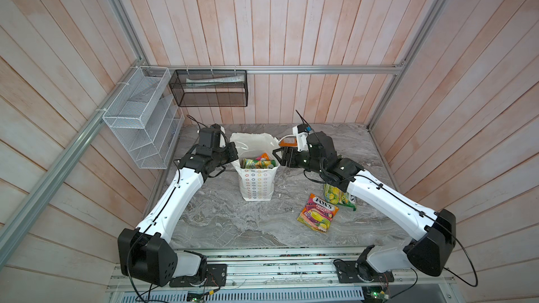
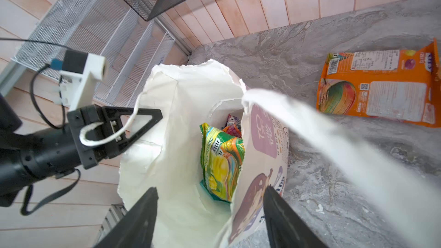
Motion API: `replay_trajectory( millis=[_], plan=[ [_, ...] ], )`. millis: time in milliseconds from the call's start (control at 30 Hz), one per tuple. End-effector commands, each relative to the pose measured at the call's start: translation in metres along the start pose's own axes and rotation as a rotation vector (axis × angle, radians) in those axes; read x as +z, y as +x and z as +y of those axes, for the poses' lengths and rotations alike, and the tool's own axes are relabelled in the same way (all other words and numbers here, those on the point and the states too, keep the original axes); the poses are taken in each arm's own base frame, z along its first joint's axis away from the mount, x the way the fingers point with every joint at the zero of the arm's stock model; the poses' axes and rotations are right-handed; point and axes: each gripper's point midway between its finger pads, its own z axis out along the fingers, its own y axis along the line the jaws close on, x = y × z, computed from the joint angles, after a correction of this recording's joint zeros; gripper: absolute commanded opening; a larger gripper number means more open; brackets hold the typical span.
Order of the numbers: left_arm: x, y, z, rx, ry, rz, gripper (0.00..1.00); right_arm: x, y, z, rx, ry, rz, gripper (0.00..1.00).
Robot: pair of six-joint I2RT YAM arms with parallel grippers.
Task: Place the snacks into the paper bag
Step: Place the paper bag at the center of the table, then pick up the snack from the middle-right of the table.
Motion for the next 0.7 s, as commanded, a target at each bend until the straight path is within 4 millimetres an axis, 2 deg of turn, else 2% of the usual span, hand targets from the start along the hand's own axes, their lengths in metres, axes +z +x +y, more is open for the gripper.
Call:
replay_trajectory(
  millis=[0,167,300,367,467,533,667],
  plan=[
    [-0.02,-0.031,-0.022,0.07,0.085,-0.14,0.0,-0.034,-0.022,0.012,-0.03,-0.004,-0.062,0.83],
    [-0.019,-0.031,-0.014,0.073,0.048,-0.14,0.0,-0.091,-0.055,0.023,-0.059,0.02,-0.166,0.86],
    [-0.018,-0.031,-0.007,0.074,0.012,-0.146,0.0,-0.135,-0.074,-0.002,-0.048,0.158,-0.268,0.85],
    [-0.017,-0.03,-0.004,0.072,0.0,-0.145,0.0,-0.155,-0.079,-0.025,-0.018,0.224,-0.311,0.83],
    [-0.015,-0.029,-0.004,0.073,0.0,-0.136,0.0,-0.177,-0.073,-0.075,0.069,0.329,-0.341,0.81],
    [-0.015,-0.029,-0.004,0.07,0.004,-0.137,0.0,-0.187,-0.06,-0.113,0.154,0.391,-0.355,0.79],
    [-0.012,-0.028,-0.003,0.069,0.001,-0.13,0.0,-0.195,-0.013,-0.182,0.336,0.474,-0.368,0.74]
  ],
)
